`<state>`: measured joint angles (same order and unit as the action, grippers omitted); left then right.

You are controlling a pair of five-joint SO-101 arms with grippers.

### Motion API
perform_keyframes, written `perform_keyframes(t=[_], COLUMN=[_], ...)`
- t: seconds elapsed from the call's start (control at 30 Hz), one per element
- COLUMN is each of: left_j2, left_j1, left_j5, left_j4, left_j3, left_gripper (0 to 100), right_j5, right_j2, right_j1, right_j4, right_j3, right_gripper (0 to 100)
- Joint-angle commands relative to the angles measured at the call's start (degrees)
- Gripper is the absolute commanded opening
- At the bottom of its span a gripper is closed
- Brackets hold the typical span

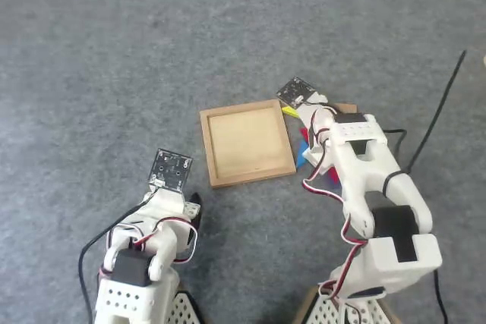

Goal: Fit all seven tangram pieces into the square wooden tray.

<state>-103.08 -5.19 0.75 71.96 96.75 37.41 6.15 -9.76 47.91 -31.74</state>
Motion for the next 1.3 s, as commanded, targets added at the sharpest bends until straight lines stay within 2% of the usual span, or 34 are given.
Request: perform_keyframes(t=[0.0, 0.2, 0.47, 0.63, 0.8, 1.1, 1.27], left_j2=[-1.2, -1.2, -1.2, -1.2, -1.2, -1.2, -1.2], left_j1=[0.4, 0.4, 0.4, 0.4, 0.4, 0.4, 0.4], left_j5=[0.5, 0.5, 0.5, 0.5, 0.5, 0.5, 0.5], left_j4=[0.4, 0.4, 0.4, 0.4, 0.4, 0.4, 0.4], left_j3=[-0.3, -0.3, -0.3, -0.3, -0.3, -0.3, -0.3], left_gripper=[9, 9, 9, 9, 9, 9, 9], right_j5=[-0.5, -0.5, -0.7, -5.0, -7.1, -24.7, -27.3], right_j2=[-0.3, -2.9, -15.9, -19.6, -19.7, -19.3, -14.6], right_j1=[0.1, 0.5, 0.1, -0.5, -4.4, -16.2, -21.9], right_j4=[0.9, 1.6, 7.7, 7.9, 7.5, 2.6, -0.9], right_j3=[1.6, 1.7, 1.7, 1.7, 1.7, 5.6, 8.6], right_gripper=[21.6, 21.6, 21.6, 21.6, 21.6, 21.6, 21.6])
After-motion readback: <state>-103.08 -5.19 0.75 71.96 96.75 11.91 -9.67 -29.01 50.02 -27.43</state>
